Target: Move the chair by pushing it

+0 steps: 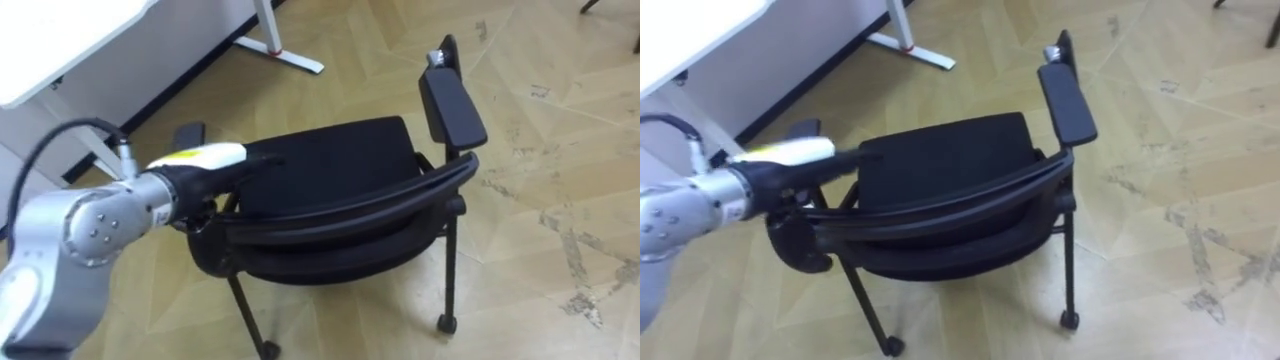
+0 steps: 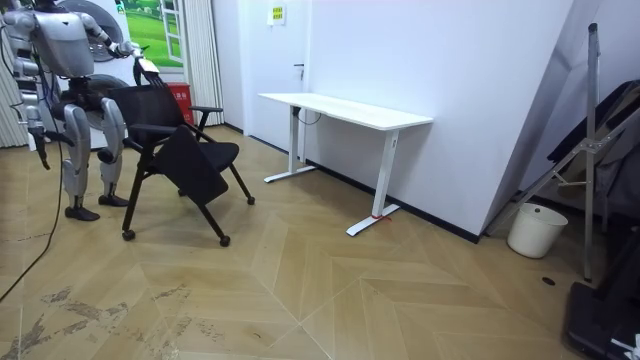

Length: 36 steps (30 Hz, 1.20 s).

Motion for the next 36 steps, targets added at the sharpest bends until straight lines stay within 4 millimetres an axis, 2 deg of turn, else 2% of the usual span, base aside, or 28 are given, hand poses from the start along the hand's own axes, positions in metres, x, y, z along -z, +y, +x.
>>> stream_pose_trajectory(k=[4,7,14,19,27,29,30,31,32,33,34,36], values=[[0.008,-0.007,0.008,0.037,0.037,-0.023,0.00,0.000,0.002,0.000,-0.005,-0.001,0.005,0.00,-0.016,-0.008,-0.0039,-0.001,0.001,0.004,0.002,0.000,0.000,-0.002,-0.001,0.002,0.001,0.000,0.000,-0.03],[0.014,-0.009,0.011,0.055,0.064,-0.045,0.00,-0.001,0.003,0.000,-0.006,-0.004,0.008,0.00,-0.025,-0.011,-0.0038,-0.006,0.001,0.006,0.004,0.000,0.000,-0.005,-0.001,0.006,0.001,0.000,0.000,0.00],[0.018,-0.011,0.013,0.058,0.085,-0.072,0.00,0.002,0.001,0.000,0.004,0.009,0.007,0.00,-0.027,-0.003,-0.0079,-0.008,0.001,0.006,0.005,0.000,0.000,-0.008,0.000,0.013,0.001,0.000,0.000,0.00],[0.023,-0.016,0.022,0.039,0.088,-0.120,0.00,-0.003,0.004,0.000,-0.002,-0.018,-0.001,0.00,-0.028,-0.013,-0.0012,0.010,0.003,0.006,0.000,0.000,0.000,0.001,0.002,0.014,-0.001,0.000,0.000,0.00],[0.030,-0.019,0.032,-0.029,0.083,-0.218,0.00,-0.008,0.005,0.000,-0.013,-0.057,-0.004,0.00,-0.027,-0.018,0.0003,0.012,0.006,0.020,-0.002,0.000,-0.001,0.003,0.004,0.031,0.002,0.000,0.000,-0.05],[0.033,-0.020,0.034,-0.046,0.089,-0.238,0.07,-0.006,0.005,0.000,-0.012,-0.053,-0.008,0.00,-0.032,-0.024,-0.0004,0.011,0.007,0.021,-0.002,0.000,-0.001,0.004,0.004,0.030,0.002,0.000,0.000,-0.03],[0.034,-0.020,0.035,-0.052,0.093,-0.246,0.20,-0.004,0.004,0.000,-0.010,-0.048,-0.006,0.00,-0.034,-0.029,-0.0015,0.014,0.008,0.025,-0.003,0.000,-0.001,0.004,0.004,0.031,0.002,0.000,0.000,-0.06],[0.036,-0.021,0.036,-0.056,0.099,-0.258,0.53,-0.003,0.003,0.000,-0.008,-0.046,-0.002,0.00,-0.035,-0.035,-0.0020,0.018,0.008,0.026,-0.005,0.000,-0.001,0.009,0.005,0.031,0.002,0.000,0.000,-0.06],[0.037,-0.021,0.036,-0.058,0.103,-0.263,0.62,-0.003,0.002,0.000,-0.007,-0.045,-0.002,0.00,-0.036,-0.038,-0.0030,0.019,0.008,0.026,-0.004,0.000,-0.001,0.010,0.005,0.031,0.002,0.000,0.000,-0.04],[0.038,-0.022,0.037,-0.061,0.107,-0.268,0.65,-0.001,0.001,0.000,-0.004,-0.041,0.003,0.00,-0.038,-0.043,-0.0064,0.021,0.009,0.027,-0.004,0.000,-0.001,0.010,0.005,0.031,0.002,0.000,0.000,-0.03],[0.039,-0.022,0.037,-0.065,0.108,-0.269,0.85,-0.001,0.000,-0.001,-0.001,-0.039,0.009,0.00,-0.038,-0.047,-0.0076,0.025,0.009,0.031,-0.005,0.000,-0.001,0.012,0.004,0.031,0.001,0.000,0.000,-0.06],[0.040,-0.024,0.039,-0.064,0.112,-0.269,0.97,0.000,-0.001,-0.001,0.004,-0.038,0.016,0.00,-0.036,-0.052,-0.0077,0.035,0.009,0.035,-0.010,0.000,-0.001,0.013,0.004,0.030,0.002,0.000,0.000,-0.09]])
